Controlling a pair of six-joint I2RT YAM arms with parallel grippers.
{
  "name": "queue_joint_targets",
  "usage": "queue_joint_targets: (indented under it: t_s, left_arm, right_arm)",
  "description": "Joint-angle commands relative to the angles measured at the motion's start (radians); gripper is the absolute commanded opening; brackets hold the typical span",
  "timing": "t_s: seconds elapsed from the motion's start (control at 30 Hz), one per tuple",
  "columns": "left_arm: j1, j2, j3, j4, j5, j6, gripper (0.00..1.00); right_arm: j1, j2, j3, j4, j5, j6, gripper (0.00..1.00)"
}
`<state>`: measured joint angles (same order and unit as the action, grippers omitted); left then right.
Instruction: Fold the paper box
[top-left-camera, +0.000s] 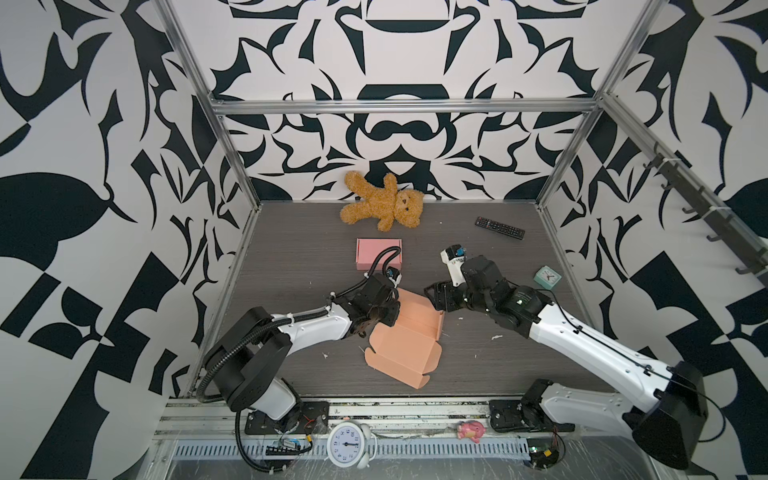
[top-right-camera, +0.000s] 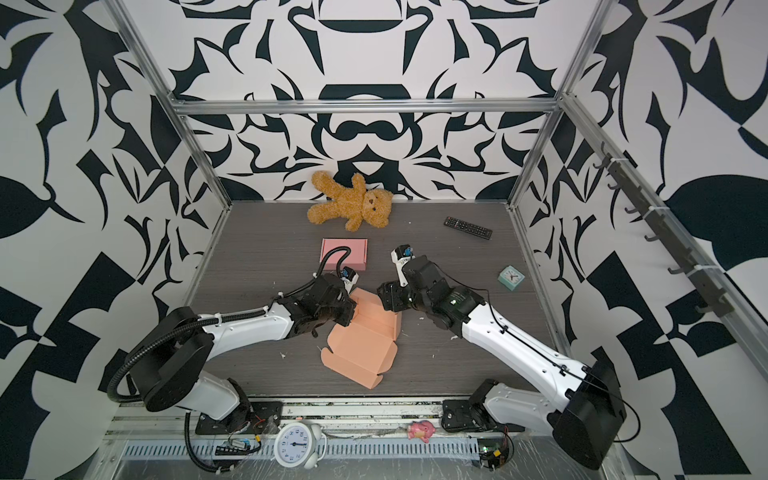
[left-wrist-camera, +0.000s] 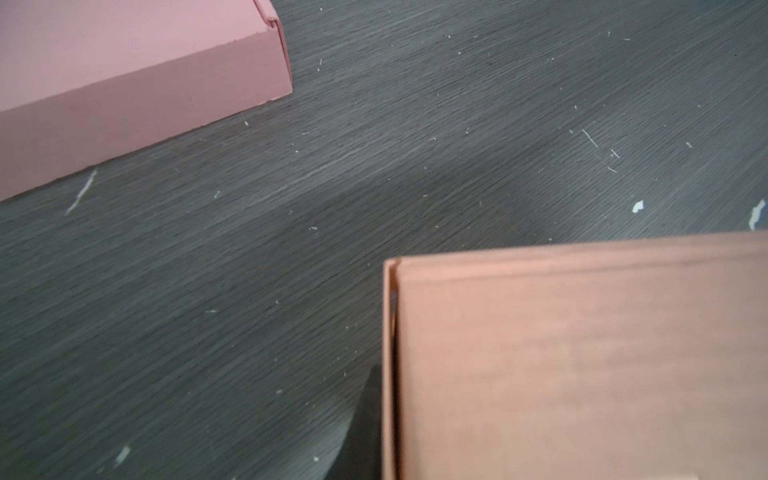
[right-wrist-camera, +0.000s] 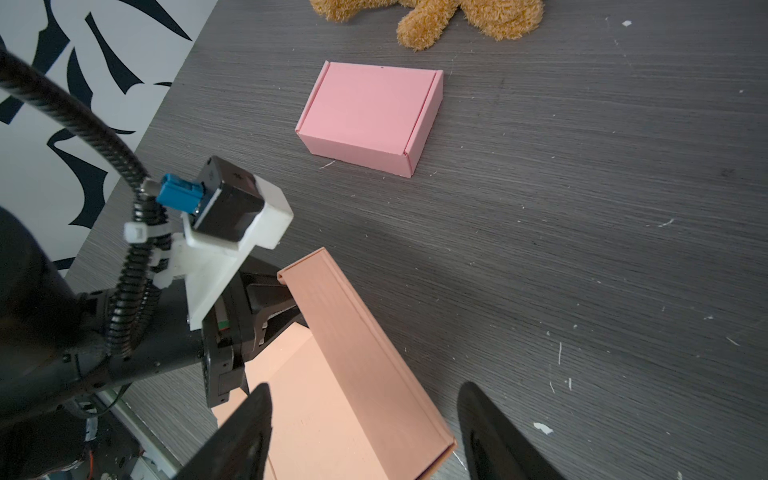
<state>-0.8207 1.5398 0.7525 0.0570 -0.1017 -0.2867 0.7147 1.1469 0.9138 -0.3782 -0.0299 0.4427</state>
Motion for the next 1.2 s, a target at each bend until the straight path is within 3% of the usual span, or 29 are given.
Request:
queue_joint_targets:
  t_s: [0.0,0.6,1.17]
  left_arm:
    - [-0.006,0.024,0.028,0.015,-0.006,0.008,0.13]
    - [-0.031,0.019,0.018,0.023,-0.002,-0.002,0.18]
    - [-0.046,-0.069,-0.047,0.021,0.034,-0.046,0.39]
  right_arm:
    - [-0.003,-0.008,0.005,-0.009,0.021,-0.022,0.72]
    - [-0.003,0.050,0.048,-0.083,0.016,-0.111,0.70]
    - [0.003,0.020,0.055,-0.083,-0.051,-0.162,0.73]
